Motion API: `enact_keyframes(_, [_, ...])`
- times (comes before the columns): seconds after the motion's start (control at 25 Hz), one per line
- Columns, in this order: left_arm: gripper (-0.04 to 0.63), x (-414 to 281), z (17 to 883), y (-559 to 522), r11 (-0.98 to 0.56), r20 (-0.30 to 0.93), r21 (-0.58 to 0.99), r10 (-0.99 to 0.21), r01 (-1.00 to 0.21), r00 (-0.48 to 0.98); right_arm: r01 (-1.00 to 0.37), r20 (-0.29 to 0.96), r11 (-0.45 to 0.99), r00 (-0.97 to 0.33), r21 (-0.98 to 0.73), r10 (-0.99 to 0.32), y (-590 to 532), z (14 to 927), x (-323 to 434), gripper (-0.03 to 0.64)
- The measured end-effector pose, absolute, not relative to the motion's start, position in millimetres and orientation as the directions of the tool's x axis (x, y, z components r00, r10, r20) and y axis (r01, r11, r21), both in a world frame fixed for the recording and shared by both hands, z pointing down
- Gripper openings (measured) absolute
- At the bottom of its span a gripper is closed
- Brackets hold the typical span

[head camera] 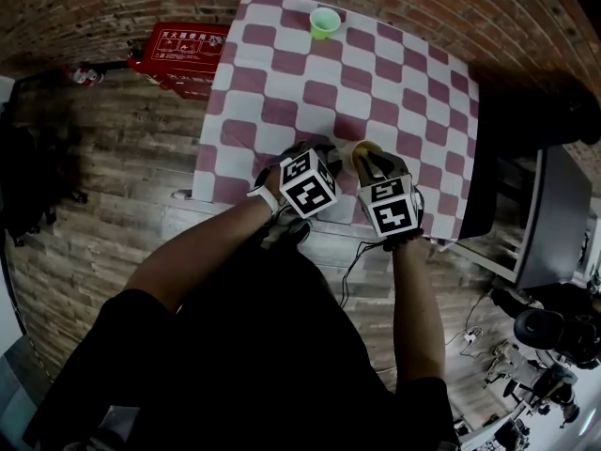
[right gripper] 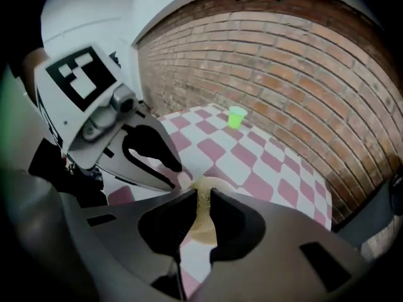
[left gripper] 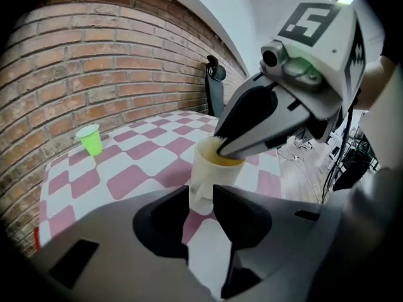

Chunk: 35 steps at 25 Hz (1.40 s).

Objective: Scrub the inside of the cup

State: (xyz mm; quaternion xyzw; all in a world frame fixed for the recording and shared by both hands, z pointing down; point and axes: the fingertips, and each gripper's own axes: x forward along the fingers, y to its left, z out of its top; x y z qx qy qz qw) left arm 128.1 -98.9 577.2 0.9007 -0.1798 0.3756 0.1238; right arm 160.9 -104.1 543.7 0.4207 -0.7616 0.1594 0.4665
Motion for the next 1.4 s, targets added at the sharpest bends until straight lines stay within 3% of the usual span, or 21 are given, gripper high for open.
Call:
enact_keyframes(0.28, [0.128, 128.7, 580.1, -102.0, -0.905, 0.731, 0.087, -0.227, -0.417, 0.644, -0.732, 0.857, 0.652, -0.193, 0.199, -0.478, -115.3, 560.3, 168.2, 0.074])
enact_keyframes(0.68, [0.127, 132.2, 580.1, -104.4, -0.903, 0.730, 0.095, -0.222, -0.418, 0.646, -0.736, 0.643, 0.539, -0.186, 0.409, -0.743, -117.0, 429.6, 185.9, 0.074])
enact_keyframes(0.88, [0.128, 134.4, 580.4, -104.8, -0.900, 0.731, 0.100, -0.222, -0.424, 0.645, -0.700, 0.711, 0.622, -0.232, 0.352, -0.664, -104.1, 448.6, 177.5, 0.074])
enact_keyframes(1.2, [0.127, 134.0, 582.3, -104.0, -0.894, 0.733, 0.106, -0.225, -0.434, 0.642, -0.719, 0.838, 0.650, -0.181, 0.245, -0.515, -111.9, 551.8, 169.0, 0.074])
enact_keyframes(1.4, [0.127, 133.7, 583.0, -103.6, -0.892, 0.735, 0.108, -0.226, -0.440, 0.639, -0.681, 0.849, 0.663, -0.115, 0.311, -0.516, -115.1, 562.9, 174.7, 0.074])
